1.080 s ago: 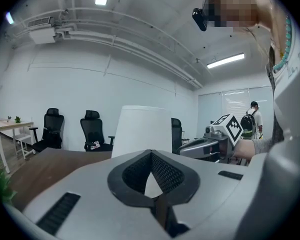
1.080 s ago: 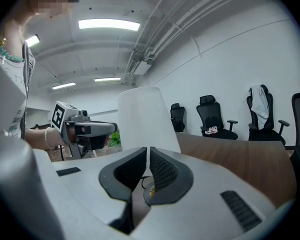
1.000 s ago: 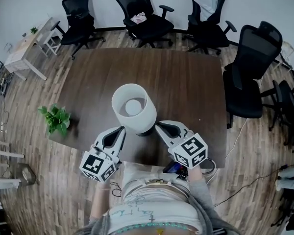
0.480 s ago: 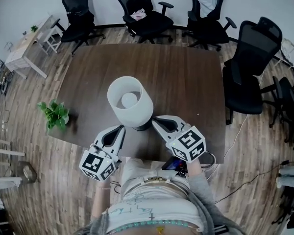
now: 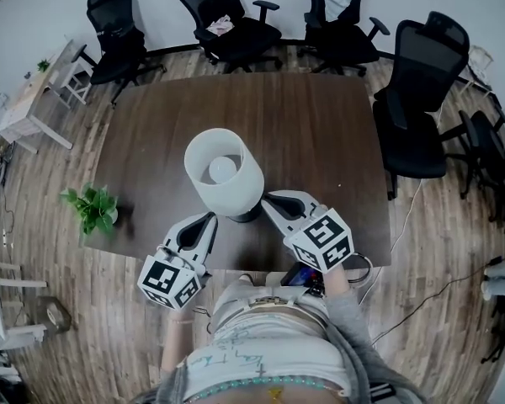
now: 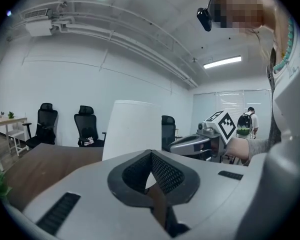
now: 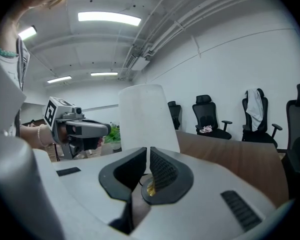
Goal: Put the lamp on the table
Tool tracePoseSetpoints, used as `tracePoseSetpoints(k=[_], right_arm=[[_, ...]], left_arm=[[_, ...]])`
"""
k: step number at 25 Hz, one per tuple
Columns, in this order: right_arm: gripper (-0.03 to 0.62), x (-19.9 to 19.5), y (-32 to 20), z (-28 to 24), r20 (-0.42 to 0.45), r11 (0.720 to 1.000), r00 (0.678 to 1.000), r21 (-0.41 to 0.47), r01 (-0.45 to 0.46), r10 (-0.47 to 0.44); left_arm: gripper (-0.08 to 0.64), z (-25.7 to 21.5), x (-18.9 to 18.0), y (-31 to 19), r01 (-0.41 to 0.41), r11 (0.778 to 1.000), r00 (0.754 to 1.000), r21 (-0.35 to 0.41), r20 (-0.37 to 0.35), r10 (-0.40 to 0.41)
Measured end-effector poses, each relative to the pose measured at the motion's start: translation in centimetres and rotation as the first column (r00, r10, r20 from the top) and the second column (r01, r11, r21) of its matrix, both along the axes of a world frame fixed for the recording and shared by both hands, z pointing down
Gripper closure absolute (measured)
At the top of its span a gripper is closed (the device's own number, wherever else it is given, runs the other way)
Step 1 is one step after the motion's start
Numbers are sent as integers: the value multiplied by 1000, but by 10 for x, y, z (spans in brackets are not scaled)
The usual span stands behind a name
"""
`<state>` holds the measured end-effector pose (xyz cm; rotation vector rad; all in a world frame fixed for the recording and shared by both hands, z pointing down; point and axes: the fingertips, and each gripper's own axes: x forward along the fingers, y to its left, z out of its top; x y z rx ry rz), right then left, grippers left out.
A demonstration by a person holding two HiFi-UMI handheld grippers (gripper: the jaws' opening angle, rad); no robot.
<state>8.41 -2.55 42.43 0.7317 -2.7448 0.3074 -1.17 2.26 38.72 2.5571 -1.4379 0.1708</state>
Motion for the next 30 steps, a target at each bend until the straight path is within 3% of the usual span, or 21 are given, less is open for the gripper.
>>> tracePoseSetpoints(k=[21,30], right_arm=[[558,-43,37,-6,-9,984,983,0,-181,181],[558,-56,69,-2,-14,968,968,17,-250,250]], left_arm=[[548,-5,-29,24,-193,981,981,-13,12,193],[548,-3,-46,51,-206,979,978,-1,-12,206]])
